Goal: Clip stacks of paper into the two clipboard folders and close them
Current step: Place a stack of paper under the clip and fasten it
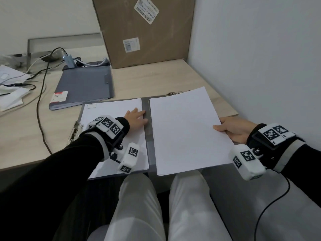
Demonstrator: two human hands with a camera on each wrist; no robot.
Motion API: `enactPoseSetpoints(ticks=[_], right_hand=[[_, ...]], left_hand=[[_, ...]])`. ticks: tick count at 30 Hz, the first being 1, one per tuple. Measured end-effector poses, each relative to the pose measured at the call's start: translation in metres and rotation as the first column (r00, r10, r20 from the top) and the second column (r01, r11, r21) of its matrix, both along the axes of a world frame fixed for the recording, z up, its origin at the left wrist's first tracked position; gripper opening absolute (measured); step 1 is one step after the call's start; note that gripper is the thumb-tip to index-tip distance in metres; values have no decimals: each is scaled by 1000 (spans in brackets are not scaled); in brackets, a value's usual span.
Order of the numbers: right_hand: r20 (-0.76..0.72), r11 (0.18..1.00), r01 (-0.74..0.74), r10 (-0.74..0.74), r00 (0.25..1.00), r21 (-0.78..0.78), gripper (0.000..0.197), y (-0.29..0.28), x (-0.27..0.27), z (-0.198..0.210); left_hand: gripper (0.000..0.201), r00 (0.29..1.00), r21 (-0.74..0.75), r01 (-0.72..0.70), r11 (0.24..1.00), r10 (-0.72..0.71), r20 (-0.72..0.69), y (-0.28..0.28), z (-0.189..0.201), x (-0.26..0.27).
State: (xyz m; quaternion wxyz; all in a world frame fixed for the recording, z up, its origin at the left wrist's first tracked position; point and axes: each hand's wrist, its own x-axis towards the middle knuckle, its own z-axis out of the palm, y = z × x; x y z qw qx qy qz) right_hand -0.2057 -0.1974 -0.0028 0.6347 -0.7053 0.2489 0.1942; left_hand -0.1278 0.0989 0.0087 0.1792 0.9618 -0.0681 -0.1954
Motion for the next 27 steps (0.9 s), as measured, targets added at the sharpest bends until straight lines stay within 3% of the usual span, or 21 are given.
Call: enactPoseSetpoints(ticks=[4,8,11,17,21,27], right_hand=[[50,999,0,-1,999,35,34,0,-3,2],[71,997,-30,25,997,75,28,1,-5,7],[74,997,-31,25,997,75,29,0,-5,8],[15,992,-83,82,997,100,30,-7,-8,7],[-34,993,-120,119,992,-14,25,-14,-12,7],[-32,992,-80,77,997,-95,18,-22,-8,2]], left_hand=[[28,963,-365,-244,899,268,16,-13,4,0],[32,931,-499,-365,786,298,-212,-33,9,-9],[17,889,-568,-451,688,292,-352,-38,10,-13],[31,867,-519,-486,703,310,-390,-33,6,-14],[29,871,-449,-466,762,306,-385,-33,0,-19],[28,858,-475,-494,728,320,-401,-42,6,-19]])
